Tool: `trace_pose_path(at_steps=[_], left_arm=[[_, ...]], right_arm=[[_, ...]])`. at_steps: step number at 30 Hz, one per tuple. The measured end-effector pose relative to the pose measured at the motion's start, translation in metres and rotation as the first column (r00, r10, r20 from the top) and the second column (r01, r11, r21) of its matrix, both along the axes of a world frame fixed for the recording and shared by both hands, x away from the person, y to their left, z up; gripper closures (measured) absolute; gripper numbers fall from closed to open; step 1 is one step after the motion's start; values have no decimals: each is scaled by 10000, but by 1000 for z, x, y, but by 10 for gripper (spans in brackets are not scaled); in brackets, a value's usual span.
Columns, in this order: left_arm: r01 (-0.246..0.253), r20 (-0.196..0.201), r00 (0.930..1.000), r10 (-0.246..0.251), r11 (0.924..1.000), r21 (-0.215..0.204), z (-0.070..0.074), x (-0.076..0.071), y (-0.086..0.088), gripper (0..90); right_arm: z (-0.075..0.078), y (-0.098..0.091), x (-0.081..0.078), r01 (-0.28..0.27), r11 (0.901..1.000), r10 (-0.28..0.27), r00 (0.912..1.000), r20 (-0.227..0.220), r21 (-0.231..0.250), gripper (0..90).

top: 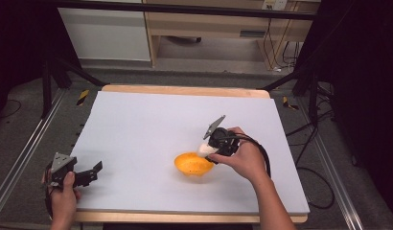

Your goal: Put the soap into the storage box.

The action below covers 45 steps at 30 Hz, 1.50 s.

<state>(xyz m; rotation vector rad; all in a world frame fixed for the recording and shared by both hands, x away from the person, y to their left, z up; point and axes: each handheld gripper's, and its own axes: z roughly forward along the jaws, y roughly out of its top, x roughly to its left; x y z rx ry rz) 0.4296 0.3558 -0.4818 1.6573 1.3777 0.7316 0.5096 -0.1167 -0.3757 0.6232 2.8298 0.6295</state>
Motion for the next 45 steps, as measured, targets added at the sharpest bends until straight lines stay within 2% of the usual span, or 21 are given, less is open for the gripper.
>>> trace_pose_path(at_steps=[6, 7, 11, 12, 20, 28, 32, 33, 34, 35, 36, 37, 41, 42, 45], left_arm=[[-1, -1, 10000, 1, 10000, -8, 0, 0, 0, 0], [0, -3, 10000, 0, 10000, -3, 0, 0, 0, 0], [2, 7, 10000, -2, 10000, -16, 0, 0, 0, 0], [1, 8, 10000, -1, 10000, -19, 0, 0, 0, 0], [3, -1, 10000, -3, 10000, -29, 0, 0, 0, 0], [0, -1, 10000, 0, 10000, -43, 0, 0, 0, 0], [7, -4, 10000, -7, 10000, -35, 0, 0, 0, 0], [1, 1, 10000, -1, 10000, -45, 0, 0, 0, 0], [1, 1, 10000, -1, 10000, -45, 0, 0, 0, 0], [-3, 2, 10000, 3, 10000, -42, 0, 0, 0, 0], [-2, 0, 10000, 2, 10000, -31, 0, 0, 0, 0], [-3, 5, 10000, 3, 10000, -20, 0, 0, 0, 0], [4, 1, 10000, -4, 10000, -11, 0, 0, 0, 0], [-11, 2, 10000, 11, 10000, -7, 0, 0, 0, 0], [13, -19, 10000, -13, 10000, 38, 0, 0, 0, 0]], right_arm=[[-3, 11, -2, -495, 9988, 495, 9988, -47, -29, 490], [-4, 16, -3, -712, 9975, 712, 9974, -95, -41, 490], [-7, 22, -4, -922, 9957, 920, 9956, -155, -108, 490], [-9, 26, -4, -1116, 9937, 1114, 9937, -104, -103, 490], [-17, 37, -3, -1468, 9891, 1462, 9886, -372, -149, 490], [-22, 44, -3, -1913, 9813, 1904, 9810, -379, -208, 489], [-23, 44, -3, -1927, 9810, 1916, 9806, -415, -230, 487], [-24, 41, -2, -1796, 9837, 1795, 9826, -487, 16, 462], [-24, 41, -2, -1796, 9837, 1795, 9826, -487, 16, 462], [-24, 40, -1, -1780, 9837, 1790, 9826, -501, 245, 392], [-23, 38, -2, -1553, 9869, 1573, 9865, -461, 449, 285], [-21, 35, -2, -1313, 9905, 1332, 9900, -466, 417, 252], [-18, 28, -1, -1185, 9915, 1199, 9925, -242, 539, 219], [-16, 23, -1, -800, 9942, 809, 9967, -95, 722, 191], [-14, 17, -1, -592, 9947, 597, 9982, -35, 838, 167]])
